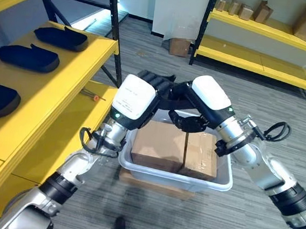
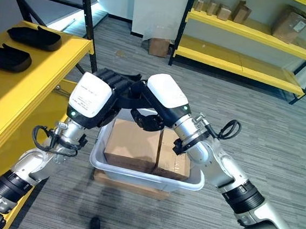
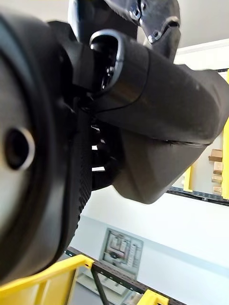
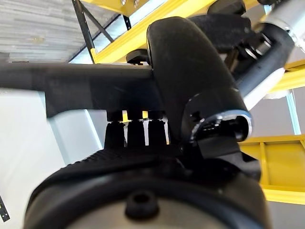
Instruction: Move parts from the plastic box to the shelf.
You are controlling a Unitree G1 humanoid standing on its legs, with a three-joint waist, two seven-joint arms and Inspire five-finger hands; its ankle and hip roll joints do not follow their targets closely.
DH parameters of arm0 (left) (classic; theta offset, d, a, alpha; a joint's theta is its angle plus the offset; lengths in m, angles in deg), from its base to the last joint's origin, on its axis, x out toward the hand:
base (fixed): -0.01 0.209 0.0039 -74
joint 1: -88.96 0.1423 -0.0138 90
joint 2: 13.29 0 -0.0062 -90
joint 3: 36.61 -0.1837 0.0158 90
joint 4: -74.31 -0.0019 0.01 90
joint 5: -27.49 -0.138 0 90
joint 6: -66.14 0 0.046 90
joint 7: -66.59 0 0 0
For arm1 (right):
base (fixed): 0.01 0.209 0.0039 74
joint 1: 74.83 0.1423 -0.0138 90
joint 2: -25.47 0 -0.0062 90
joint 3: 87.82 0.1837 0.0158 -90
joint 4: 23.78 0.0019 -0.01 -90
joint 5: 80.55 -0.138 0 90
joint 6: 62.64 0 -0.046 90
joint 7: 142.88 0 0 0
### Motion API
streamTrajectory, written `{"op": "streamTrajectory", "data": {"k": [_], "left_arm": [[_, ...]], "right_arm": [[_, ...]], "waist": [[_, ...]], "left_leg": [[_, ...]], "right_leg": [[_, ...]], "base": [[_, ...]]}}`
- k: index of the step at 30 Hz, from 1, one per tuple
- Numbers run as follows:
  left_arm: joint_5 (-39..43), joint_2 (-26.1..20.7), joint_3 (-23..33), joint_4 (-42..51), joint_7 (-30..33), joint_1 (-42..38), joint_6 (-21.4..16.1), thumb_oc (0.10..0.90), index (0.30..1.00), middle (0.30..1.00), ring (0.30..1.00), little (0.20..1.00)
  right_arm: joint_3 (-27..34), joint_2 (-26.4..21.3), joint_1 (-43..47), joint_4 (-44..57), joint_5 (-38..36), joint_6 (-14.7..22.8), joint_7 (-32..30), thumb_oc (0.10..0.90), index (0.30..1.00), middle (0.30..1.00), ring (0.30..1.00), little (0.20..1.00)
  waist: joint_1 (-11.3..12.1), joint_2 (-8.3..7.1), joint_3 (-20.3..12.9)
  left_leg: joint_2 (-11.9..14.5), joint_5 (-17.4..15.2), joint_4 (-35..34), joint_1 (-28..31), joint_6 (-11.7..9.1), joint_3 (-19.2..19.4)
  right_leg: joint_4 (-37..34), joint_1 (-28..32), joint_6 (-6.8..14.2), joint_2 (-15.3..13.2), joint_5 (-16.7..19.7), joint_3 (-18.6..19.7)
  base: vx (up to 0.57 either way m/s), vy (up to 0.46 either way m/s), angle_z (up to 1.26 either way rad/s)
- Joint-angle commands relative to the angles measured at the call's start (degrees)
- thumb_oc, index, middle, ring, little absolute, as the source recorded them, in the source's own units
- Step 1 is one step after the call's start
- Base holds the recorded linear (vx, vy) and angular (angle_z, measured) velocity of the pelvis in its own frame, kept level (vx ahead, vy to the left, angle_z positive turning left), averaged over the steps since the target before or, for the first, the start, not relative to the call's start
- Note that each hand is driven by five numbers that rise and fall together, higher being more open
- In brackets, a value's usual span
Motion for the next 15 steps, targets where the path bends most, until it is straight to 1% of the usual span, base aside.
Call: {"op": "streamTrajectory", "data": {"k": [1, 8, 15], "left_arm": [[0.0, 3.2, -1.9, -3.8, 3.3, -7.2, -0.3, 0.400, 0.300, 0.300, 0.300, 0.300], [0.4, 4.6, -2.8, -4.4, 3.7, -8.0, -0.3, 0.400, 0.300, 0.300, 0.300, 0.300], [0.6, 4.6, -3.2, -4.7, 3.5, -7.9, -0.3, 0.400, 0.300, 0.300, 0.300, 0.300]], "right_arm": [[3.4, 4.1, 8.7, 1.4, -4.4, 3.4, -7.9, 0.400, 0.300, 0.300, 0.300, 0.300], [3.6, 5.4, 8.5, 1.6, -4.5, 3.3, -8.7, 0.400, 0.300, 0.300, 0.300, 0.300], [3.6, 5.7, 8.6, 1.6, -4.8, 3.3, -8.7, 0.400, 0.300, 0.300, 0.300, 0.300]], "waist": [[0.7, -0.73, -8.0], [0.6, -0.73, -8.2], [0.6, -0.77, -8.5]], "left_leg": [[5.9, -4.1, -0.5, 4.6, -3.2, 2.2], [5.9, -4.1, -0.5, 4.6, -3.2, 2.2], [5.8, -4.2, -0.5, 4.8, -3.1, 2.2]], "right_leg": [[2.5, -1.3, 4.8, -4.1, 3.2, 1.8], [2.4, -1.2, 4.8, -4.1, 3.2, 1.9], [2.4, -1.1, 4.8, -4.1, 3.3, 2.1]], "base": [[0.01, 0.004, -0.06], [0.00, 0.002, -0.02], [0.00, 0.000, 0.00]]}}
